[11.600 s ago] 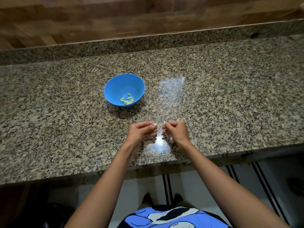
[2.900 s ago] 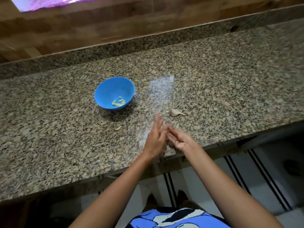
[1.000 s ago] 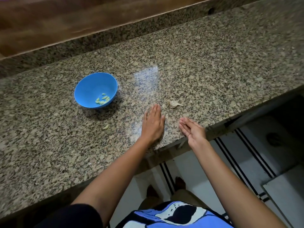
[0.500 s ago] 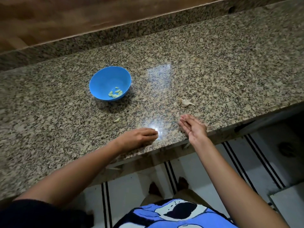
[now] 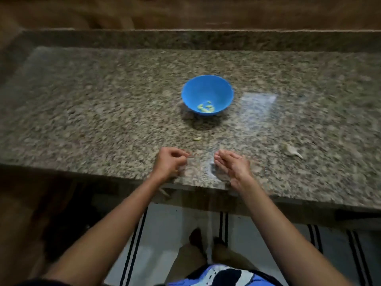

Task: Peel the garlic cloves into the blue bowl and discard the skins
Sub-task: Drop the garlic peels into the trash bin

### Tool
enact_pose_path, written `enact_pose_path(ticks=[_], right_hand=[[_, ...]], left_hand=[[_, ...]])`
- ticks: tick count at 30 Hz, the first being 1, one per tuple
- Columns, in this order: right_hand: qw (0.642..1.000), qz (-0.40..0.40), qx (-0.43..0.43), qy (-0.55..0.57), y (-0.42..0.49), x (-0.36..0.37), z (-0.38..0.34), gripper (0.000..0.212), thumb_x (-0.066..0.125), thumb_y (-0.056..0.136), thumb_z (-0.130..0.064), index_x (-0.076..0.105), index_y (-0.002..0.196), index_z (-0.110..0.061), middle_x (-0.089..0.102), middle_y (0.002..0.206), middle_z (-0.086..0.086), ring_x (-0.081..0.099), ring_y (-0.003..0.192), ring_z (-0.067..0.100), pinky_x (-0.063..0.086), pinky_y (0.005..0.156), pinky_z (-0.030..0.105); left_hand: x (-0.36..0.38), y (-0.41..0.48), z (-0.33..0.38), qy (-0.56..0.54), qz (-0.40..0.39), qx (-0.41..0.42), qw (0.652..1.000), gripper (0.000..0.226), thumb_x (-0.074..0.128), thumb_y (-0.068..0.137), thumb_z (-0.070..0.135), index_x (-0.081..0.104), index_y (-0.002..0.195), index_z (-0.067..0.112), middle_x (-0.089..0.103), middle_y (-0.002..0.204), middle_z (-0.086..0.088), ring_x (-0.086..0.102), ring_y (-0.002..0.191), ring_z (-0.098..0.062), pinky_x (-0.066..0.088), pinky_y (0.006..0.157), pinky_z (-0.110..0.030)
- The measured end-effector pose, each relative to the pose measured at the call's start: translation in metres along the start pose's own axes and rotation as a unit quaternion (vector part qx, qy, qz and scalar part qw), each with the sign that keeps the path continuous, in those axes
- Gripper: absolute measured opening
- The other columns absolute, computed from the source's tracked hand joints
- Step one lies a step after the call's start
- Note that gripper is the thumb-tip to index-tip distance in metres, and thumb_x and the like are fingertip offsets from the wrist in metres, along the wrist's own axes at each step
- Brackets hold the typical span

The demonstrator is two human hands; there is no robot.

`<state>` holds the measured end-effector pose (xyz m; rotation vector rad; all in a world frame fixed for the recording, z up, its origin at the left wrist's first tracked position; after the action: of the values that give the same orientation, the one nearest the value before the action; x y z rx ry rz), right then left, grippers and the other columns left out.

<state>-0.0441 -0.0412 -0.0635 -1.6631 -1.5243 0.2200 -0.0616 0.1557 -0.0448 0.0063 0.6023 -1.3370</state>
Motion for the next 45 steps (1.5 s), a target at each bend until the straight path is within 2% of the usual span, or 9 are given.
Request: enact_pose_path(ticks=[5,10,13,18,20,28,36,41,45], right_hand=[[0.968,-0.191,0.080,-0.143,-0.024,0.131,0.083,0.009,0.055,0.089,0.002,0.060,0.082,0.001,0.066,0.067,0.007,0.065,0.059,0.011,0.055,0.065,0.020],[0.893,-0.289,0.237,-0.252,-0.073,0.217,0.226,0.013,0.048,0.093,0.002,0.059,0.093,0.008,0.069,0.062,0.008,0.067,0.055,0.012,0.055,0.056,0.018],[0.869,-0.294,0.292,-0.272,-0.101,0.244,0.287,0.021,0.038,0.097,0.003,0.055,0.107,0.012,0.064,0.060,0.012,0.060,0.061,0.022,0.048,0.087,0.023],[0.881,-0.264,0.250,-0.304,-0.098,0.279,0.355,0.029,0.052,0.090,0.003,0.052,0.117,0.014,0.055,0.122,0.030,0.065,0.094,0.028,0.049,0.083,0.027],[0.876,-0.253,0.262,-0.315,-0.097,0.286,0.380,0.026,0.053,0.090,0.003,0.054,0.113,0.015,0.052,0.126,0.031,0.068,0.074,0.020,0.055,0.070,0.024],[0.846,-0.256,0.285,-0.370,-0.095,0.332,0.458,0.032,0.044,0.095,0.002,0.046,0.126,0.009,0.049,0.133,0.023,0.050,0.123,0.030,0.045,0.093,0.029],[0.829,-0.229,0.300,-0.412,-0.059,0.339,0.527,0.036,0.036,0.097,0.000,0.040,0.132,0.008,0.056,0.119,0.013,0.064,0.076,0.010,0.052,0.069,0.016],[0.783,-0.204,0.321,-0.492,-0.036,0.320,0.583,0.034,0.041,0.098,-0.004,0.043,0.131,0.005,0.049,0.133,0.018,0.048,0.125,0.027,0.042,0.095,0.031],[0.797,-0.138,0.320,-0.494,0.021,0.311,0.660,0.023,0.053,0.094,-0.016,0.057,0.090,0.005,0.060,0.088,0.013,0.063,0.075,0.019,0.052,0.070,0.025]], left_hand=[[-0.099,-0.065,-0.087,-0.549,0.167,-0.152,0.804,0.044,0.048,0.090,-0.008,0.073,0.058,0.007,0.069,0.063,-0.003,0.063,0.054,-0.004,0.053,0.055,-0.014],[-0.166,-0.165,-0.182,-0.651,0.319,-0.157,0.671,0.045,0.050,0.091,-0.006,0.072,0.053,0.004,0.068,0.060,-0.006,0.066,0.052,-0.008,0.053,0.052,-0.015],[-0.203,-0.218,-0.238,-0.673,0.391,-0.157,0.607,0.045,0.050,0.091,-0.006,0.071,0.052,0.004,0.067,0.059,-0.007,0.066,0.051,-0.009,0.053,0.050,-0.016],[-0.259,-0.284,-0.322,-0.693,0.489,-0.143,0.510,0.048,0.046,0.093,-0.008,0.070,0.052,0.003,0.066,0.055,-0.005,0.064,0.047,-0.008,0.052,0.048,-0.015],[-0.266,-0.300,-0.337,-0.689,0.511,-0.149,0.492,0.033,0.046,0.093,-0.007,0.066,0.068,0.000,0.065,0.053,-0.005,0.063,0.047,-0.007,0.053,0.050,-0.015],[-0.302,-0.314,-0.397,-0.698,0.529,-0.160,0.456,0.010,0.052,0.090,-0.006,0.061,0.089,-0.001,0.071,0.069,-0.006,0.069,0.064,-0.010,0.055,0.056,-0.017],[-0.315,-0.274,-0.461,-0.729,0.500,-0.211,0.417,0.019,0.060,0.085,-0.005,0.063,0.104,-0.002,0.068,0.093,-0.013,0.066,0.084,-0.016,0.057,0.061,-0.019],[-0.292,-0.228,-0.508,-0.750,0.455,-0.206,0.433,0.034,0.046,0.093,-0.006,0.049,0.127,-0.006,0.068,0.102,-0.009,0.067,0.082,-0.012,0.052,0.084,-0.021],[-0.265,-0.193,-0.596,-0.737,0.456,-0.244,0.434,0.032,0.043,0.092,-0.009,0.051,0.124,-0.008,0.069,0.106,-0.012,0.070,0.073,-0.013,0.054,0.074,-0.017]])
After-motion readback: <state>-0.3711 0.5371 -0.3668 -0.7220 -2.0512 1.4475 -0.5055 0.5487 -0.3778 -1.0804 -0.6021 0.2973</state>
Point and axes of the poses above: each hand's wrist, its own y-axis towards the middle knuckle, its own x-axis out of the palm, z = x × y, the point moved 8 cm from there along y, towards the middle knuckle
